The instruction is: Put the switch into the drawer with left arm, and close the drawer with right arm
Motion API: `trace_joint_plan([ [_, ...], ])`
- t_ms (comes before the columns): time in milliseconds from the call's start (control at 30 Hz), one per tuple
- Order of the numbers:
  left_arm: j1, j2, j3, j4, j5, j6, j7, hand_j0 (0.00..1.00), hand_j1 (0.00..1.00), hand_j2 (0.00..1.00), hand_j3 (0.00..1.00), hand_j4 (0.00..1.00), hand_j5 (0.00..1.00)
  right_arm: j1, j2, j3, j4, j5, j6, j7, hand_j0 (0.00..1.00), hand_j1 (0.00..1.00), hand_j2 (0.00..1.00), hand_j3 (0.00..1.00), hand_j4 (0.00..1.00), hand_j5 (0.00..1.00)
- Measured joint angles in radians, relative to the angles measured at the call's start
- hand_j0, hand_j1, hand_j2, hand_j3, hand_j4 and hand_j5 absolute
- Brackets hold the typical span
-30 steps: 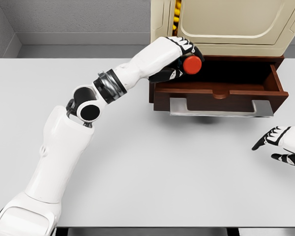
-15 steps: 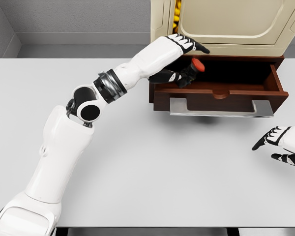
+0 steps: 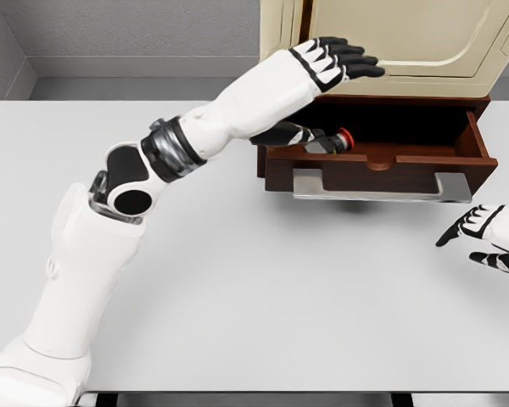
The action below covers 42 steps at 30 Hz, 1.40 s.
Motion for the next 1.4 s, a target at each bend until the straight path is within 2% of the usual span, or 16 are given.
trace_joint_plan([
  [100, 0.058, 0.119, 0.040, -0.063, 0.082, -0.011, 0.000, 1.00, 1.00, 1.00, 1.00, 1.00, 1.00, -0.008, 0.004, 0.001, 0.000, -0.002, 0.000, -0.001, 0.61, 0.61, 0.61, 0.61, 0.61, 0.61],
  [200, 0.179, 0.251, 0.155, -0.082, 0.167, -0.016, 0.000, 1.00, 1.00, 1.00, 1.00, 1.00, 1.00, -0.014, 0.017, 0.001, 0.000, 0.000, 0.000, -0.001, 0.60, 0.60, 0.60, 0.60, 0.60, 0.60],
  [233, 0.225, 0.297, 0.203, -0.077, 0.184, -0.017, 0.000, 1.00, 1.00, 1.00, 1.00, 1.00, 1.00, -0.017, 0.024, 0.001, 0.000, 0.002, 0.000, -0.001, 0.61, 0.61, 0.61, 0.61, 0.61, 0.61],
  [300, 0.278, 0.378, 0.286, -0.040, 0.205, -0.017, -0.001, 1.00, 1.00, 1.00, 1.00, 1.00, 1.00, -0.020, 0.038, 0.002, 0.001, 0.006, 0.000, -0.001, 0.61, 0.61, 0.61, 0.61, 0.61, 0.61],
  [333, 0.325, 0.421, 0.313, -0.010, 0.207, -0.017, -0.003, 1.00, 1.00, 1.00, 1.00, 1.00, 1.00, -0.021, 0.043, 0.002, 0.001, 0.009, 0.000, -0.001, 0.61, 0.61, 0.61, 0.61, 0.61, 0.61],
  [367, 0.344, 0.460, 0.332, 0.024, 0.207, -0.017, -0.004, 1.00, 1.00, 1.00, 1.00, 1.00, 1.00, -0.021, 0.048, 0.003, 0.002, 0.012, 0.000, -0.002, 0.61, 0.61, 0.61, 0.61, 0.61, 0.61],
  [500, 0.345, 0.536, 0.364, 0.182, 0.188, -0.017, -0.007, 1.00, 1.00, 1.00, 1.00, 1.00, 1.00, -0.035, 0.065, 0.006, 0.002, 0.018, 0.000, -0.002, 0.61, 0.61, 0.61, 0.61, 0.61, 0.61],
  [600, 0.354, 0.552, 0.371, 0.231, 0.183, -0.018, -0.008, 1.00, 1.00, 1.00, 1.00, 1.00, 1.00, -0.120, 0.082, 0.036, 0.013, 0.069, -0.005, 0.016, 0.61, 0.61, 0.61, 0.61, 0.61, 0.61],
  [667, 0.359, 0.554, 0.374, 0.241, 0.183, -0.017, -0.009, 1.00, 1.00, 1.00, 1.00, 1.00, 1.00, -0.158, 0.093, 0.071, 0.030, 0.077, -0.004, 0.019, 0.61, 0.61, 0.61, 0.61, 0.61, 0.61],
  [800, 0.359, 0.553, 0.380, 0.250, 0.182, -0.018, -0.009, 1.00, 1.00, 1.00, 1.00, 1.00, 1.00, -0.160, 0.106, 0.113, 0.045, 0.042, -0.001, 0.004, 0.61, 0.61, 0.61, 0.61, 0.61, 0.61],
  [1000, 0.360, 0.551, 0.382, 0.253, 0.182, -0.018, -0.009, 1.00, 1.00, 1.00, 1.00, 1.00, 1.00, -0.178, 0.118, 0.128, 0.060, 0.033, 0.000, 0.000, 0.62, 0.62, 0.62, 0.62, 0.62, 0.62],
  [1033, 0.362, 0.551, 0.383, 0.253, 0.182, -0.018, -0.009, 1.00, 1.00, 1.00, 1.00, 1.00, 1.00, -0.189, 0.120, 0.131, 0.062, 0.033, 0.000, -0.001, 0.62, 0.62, 0.62, 0.62, 0.62, 0.62],
  [1133, 0.365, 0.551, 0.383, 0.253, 0.182, -0.017, -0.009, 1.00, 1.00, 1.00, 1.00, 1.00, 1.00, -0.282, 0.137, 0.172, 0.093, 0.118, -0.008, 0.020, 0.62, 0.62, 0.62, 0.62, 0.62, 0.62],
  [1167, 0.364, 0.551, 0.384, 0.254, 0.181, -0.017, -0.009, 1.00, 1.00, 1.00, 1.00, 1.00, 1.00, -0.293, 0.141, 0.189, 0.102, 0.103, -0.006, 0.015, 0.62, 0.62, 0.62, 0.62, 0.62, 0.62],
  [1400, 0.362, 0.551, 0.388, 0.257, 0.181, -0.018, -0.009, 1.00, 1.00, 1.00, 1.00, 1.00, 1.00, -0.295, 0.161, 0.232, 0.120, 0.061, -0.001, 0.001, 0.62, 0.62, 0.62, 0.62, 0.62, 0.62],
])
